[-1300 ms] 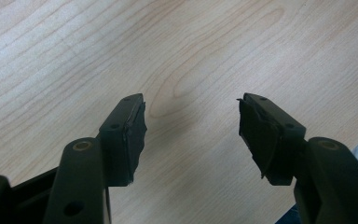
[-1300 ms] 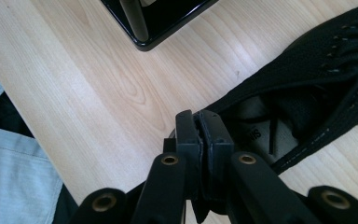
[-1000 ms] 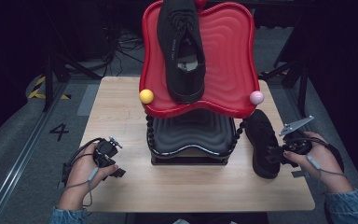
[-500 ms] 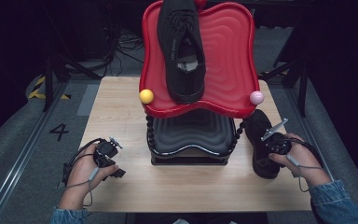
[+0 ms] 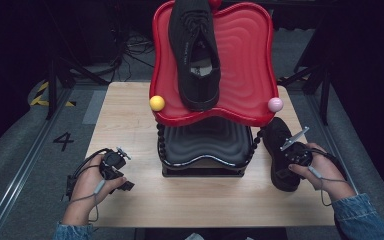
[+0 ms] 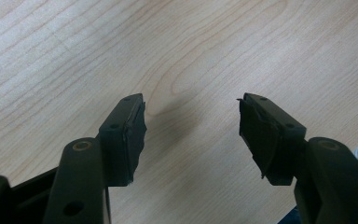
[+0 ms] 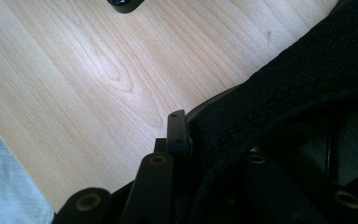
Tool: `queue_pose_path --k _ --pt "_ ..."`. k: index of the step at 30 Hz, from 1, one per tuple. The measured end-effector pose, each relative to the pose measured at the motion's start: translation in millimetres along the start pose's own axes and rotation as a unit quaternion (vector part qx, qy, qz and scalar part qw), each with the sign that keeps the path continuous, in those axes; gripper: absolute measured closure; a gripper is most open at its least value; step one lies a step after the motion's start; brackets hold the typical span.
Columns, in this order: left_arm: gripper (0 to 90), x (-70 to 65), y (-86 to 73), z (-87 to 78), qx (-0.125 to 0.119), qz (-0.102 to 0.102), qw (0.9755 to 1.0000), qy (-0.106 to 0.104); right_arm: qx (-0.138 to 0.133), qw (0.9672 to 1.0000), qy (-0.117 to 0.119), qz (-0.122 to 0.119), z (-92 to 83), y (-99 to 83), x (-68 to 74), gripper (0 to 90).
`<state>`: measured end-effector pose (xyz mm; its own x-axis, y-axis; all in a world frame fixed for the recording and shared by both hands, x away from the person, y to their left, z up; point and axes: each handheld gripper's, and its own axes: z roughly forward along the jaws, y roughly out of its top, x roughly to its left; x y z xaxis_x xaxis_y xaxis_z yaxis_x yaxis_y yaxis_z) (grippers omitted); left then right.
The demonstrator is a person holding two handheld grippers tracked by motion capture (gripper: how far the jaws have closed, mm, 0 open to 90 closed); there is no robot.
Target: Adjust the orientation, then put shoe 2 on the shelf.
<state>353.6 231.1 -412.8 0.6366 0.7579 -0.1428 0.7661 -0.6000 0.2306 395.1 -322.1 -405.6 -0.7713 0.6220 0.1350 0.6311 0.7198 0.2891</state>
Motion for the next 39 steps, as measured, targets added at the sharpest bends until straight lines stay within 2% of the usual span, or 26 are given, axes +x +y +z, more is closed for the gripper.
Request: queue_pose_path --k 5,6,10,15,20,25,27,31,33,35,37,39 --pt "41.2 -0.5 -0.2 0.1 0.002 0.001 1.0000 0.000 -0.007 0.9991 -0.026 -0.031 0.3 -1.8 4.1 68.6" --pt "41.1 -0.8 -0.1 0.1 0.002 0.001 1.0000 -0.001 -0.010 0.9988 -0.029 -0.037 0.4 -2.4 4.4 70.9" --pt "41.1 -0.8 -0.5 0.0 0.000 0.002 1.0000 -0.002 -0.013 0.9989 -0.026 -0.036 -0.3 -3.2 5.5 73.9" --pt "41.0 0.1 -2.4 0.2 0.000 -0.001 1.0000 -0.002 -0.010 0.9995 -0.027 -0.014 -4.0 -1.8 5.2 82.7" --pt "41.2 0.9 -3.9 -0.3 -0.001 -0.003 1.0000 -0.002 -0.013 0.9997 -0.020 -0.005 -8.6 -0.9 2.3 84.4" --pt "41.7 -1.0 -4.0 -1.1 -0.002 -0.001 1.0000 -0.004 -0.012 0.9998 -0.012 -0.007 -19.8 2.4 2.9 84.4" --pt "41.7 -0.9 -4.3 -1.5 -0.003 -0.001 1.0000 -0.003 -0.010 0.9998 -0.014 -0.009 -32.1 5.4 7.1 84.4" --pt "41.7 -0.1 -4.7 -2.0 -0.003 -0.001 1.0000 -0.004 -0.012 0.9997 -0.015 -0.011 -42.7 8.1 11.1 84.4" --pt "41.6 0.0 -4.9 -2.5 -0.004 -0.002 1.0000 -0.004 -0.019 0.9997 -0.009 -0.011 -57.2 11.8 14.7 84.4" --pt "41.6 -0.2 -5.1 -3.1 -0.005 0.000 1.0000 -0.006 -0.020 0.9997 -0.008 -0.011 -61.4 13.0 15.8 84.3" --pt "41.5 -0.2 -6.2 -5.7 -0.006 -0.008 0.9999 -0.002 -0.019 0.9995 -0.018 -0.018 -72.4 17.0 19.6 84.3" --pt "41.4 0.5 -6.3 -6.1 -0.009 -0.006 0.9999 0.001 -0.019 0.9994 -0.019 -0.020 -75.7 18.3 20.4 84.3"
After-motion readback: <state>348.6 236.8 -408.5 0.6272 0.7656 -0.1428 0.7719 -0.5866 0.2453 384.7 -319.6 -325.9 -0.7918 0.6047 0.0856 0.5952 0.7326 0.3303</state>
